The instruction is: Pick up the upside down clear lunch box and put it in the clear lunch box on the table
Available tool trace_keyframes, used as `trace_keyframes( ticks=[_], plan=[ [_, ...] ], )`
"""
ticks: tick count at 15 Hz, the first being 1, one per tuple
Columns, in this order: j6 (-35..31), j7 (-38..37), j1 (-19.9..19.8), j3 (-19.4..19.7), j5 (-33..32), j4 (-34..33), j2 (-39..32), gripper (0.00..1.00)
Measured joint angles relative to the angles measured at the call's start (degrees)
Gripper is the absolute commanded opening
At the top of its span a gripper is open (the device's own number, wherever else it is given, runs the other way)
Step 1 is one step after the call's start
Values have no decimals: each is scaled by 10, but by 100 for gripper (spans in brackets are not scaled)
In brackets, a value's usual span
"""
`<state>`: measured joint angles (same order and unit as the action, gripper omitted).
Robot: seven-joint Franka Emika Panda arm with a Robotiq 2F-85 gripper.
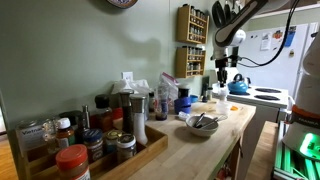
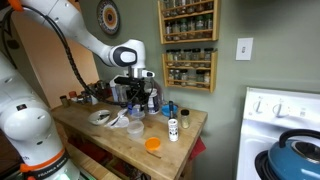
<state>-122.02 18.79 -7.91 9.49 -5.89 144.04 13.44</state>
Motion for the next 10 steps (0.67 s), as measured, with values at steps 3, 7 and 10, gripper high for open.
trace_keyframes(
  ticks=[3, 7, 10],
  plan=[
    [23, -2, 0, 0, -21, 2, -8, 33],
    [30, 1, 1, 0, -14, 12, -17, 33],
    [30, 9, 4, -1, -4, 19, -17, 33]
  ],
)
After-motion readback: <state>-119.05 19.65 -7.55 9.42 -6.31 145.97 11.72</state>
